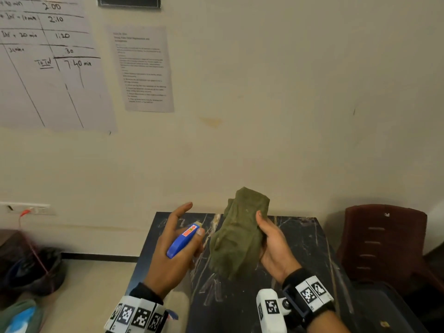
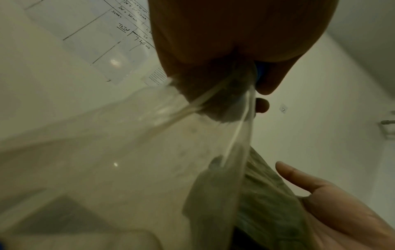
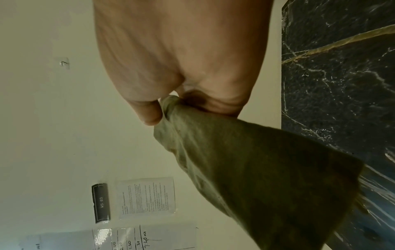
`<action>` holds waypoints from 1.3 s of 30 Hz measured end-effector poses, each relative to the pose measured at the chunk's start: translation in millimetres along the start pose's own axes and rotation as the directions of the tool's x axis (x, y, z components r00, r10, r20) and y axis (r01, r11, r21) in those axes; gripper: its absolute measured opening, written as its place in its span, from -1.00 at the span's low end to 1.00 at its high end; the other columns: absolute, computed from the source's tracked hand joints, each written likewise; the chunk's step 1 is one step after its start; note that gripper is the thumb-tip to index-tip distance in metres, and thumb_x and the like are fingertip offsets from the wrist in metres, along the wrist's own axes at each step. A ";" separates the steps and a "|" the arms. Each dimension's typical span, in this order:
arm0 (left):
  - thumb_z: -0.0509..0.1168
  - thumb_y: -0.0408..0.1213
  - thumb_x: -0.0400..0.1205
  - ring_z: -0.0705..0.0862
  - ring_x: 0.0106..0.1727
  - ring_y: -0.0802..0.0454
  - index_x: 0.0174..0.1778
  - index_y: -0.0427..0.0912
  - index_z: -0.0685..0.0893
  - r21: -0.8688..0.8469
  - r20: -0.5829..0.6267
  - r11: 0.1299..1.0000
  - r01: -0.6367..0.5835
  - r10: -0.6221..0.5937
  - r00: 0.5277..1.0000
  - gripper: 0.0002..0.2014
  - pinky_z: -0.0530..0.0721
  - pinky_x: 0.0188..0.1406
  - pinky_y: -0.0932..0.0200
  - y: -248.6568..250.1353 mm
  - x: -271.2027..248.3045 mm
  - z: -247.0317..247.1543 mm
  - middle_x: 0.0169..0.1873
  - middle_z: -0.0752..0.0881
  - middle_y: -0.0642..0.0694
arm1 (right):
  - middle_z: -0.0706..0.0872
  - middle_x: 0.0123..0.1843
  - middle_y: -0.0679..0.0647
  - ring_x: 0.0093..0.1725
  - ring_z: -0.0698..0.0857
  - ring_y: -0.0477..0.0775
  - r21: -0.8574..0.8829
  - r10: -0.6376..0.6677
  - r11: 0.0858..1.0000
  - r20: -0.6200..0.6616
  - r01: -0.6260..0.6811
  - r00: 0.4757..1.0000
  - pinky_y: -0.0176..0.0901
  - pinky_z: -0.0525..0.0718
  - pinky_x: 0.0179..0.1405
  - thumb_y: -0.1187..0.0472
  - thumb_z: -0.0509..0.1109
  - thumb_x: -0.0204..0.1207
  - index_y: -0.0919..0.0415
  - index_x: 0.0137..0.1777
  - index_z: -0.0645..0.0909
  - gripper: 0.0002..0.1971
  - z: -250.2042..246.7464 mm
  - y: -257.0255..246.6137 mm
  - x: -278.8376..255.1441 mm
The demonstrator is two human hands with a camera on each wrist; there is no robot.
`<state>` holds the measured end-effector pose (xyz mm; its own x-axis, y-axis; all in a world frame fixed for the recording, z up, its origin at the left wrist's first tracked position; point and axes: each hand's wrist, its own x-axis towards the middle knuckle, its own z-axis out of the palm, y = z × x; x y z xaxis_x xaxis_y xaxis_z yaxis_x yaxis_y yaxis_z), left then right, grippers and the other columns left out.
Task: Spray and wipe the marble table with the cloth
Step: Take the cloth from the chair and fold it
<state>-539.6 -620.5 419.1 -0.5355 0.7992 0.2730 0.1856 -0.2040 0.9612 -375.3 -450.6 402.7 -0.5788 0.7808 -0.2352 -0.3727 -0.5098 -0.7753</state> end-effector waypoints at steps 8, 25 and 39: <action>0.39 -0.42 0.71 0.71 -0.41 -0.11 0.59 0.28 0.36 0.008 0.034 0.996 0.088 -0.089 0.995 -0.35 0.66 -0.48 0.12 -6.5 10.7 39.1 -0.41 0.76 -0.29 | 0.84 0.15 0.12 0.12 0.83 0.18 -0.199 -0.053 0.979 -0.051 0.042 0.997 0.20 0.75 0.14 0.01 0.27 0.71 0.02 0.36 0.62 -0.71 -8.8 -8.4 31.0; 0.44 -0.56 0.62 0.67 -0.28 0.62 0.55 0.16 0.24 0.130 0.007 0.990 0.051 -0.053 0.999 -0.24 0.51 -0.10 0.44 8.1 20.8 83.8 -0.41 0.65 0.67 | 0.82 0.12 0.06 0.06 0.83 0.10 -0.354 -0.102 0.933 -0.075 0.069 0.992 0.04 0.80 0.02 0.04 0.24 0.75 -0.06 0.24 0.64 -0.81 -23.4 -18.7 40.5; 0.43 -0.54 0.61 0.80 -0.31 0.10 0.57 0.23 0.21 0.094 -0.048 0.993 0.070 -0.066 0.997 -0.20 0.60 -0.23 0.60 -5.9 14.9 90.1 -0.42 0.80 -0.17 | 0.80 0.16 0.11 0.11 0.81 0.16 -0.366 -0.112 0.927 -0.048 0.087 0.993 0.14 0.78 0.13 0.02 0.23 0.75 0.00 0.30 0.62 -0.77 -19.8 -19.9 40.9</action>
<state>-474.5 -556.5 413.9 -0.5855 0.7828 0.2108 0.2241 -0.0936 0.9701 -377.2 -401.4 396.9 -0.4976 0.8496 -0.1749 -0.1305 -0.2727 -0.9532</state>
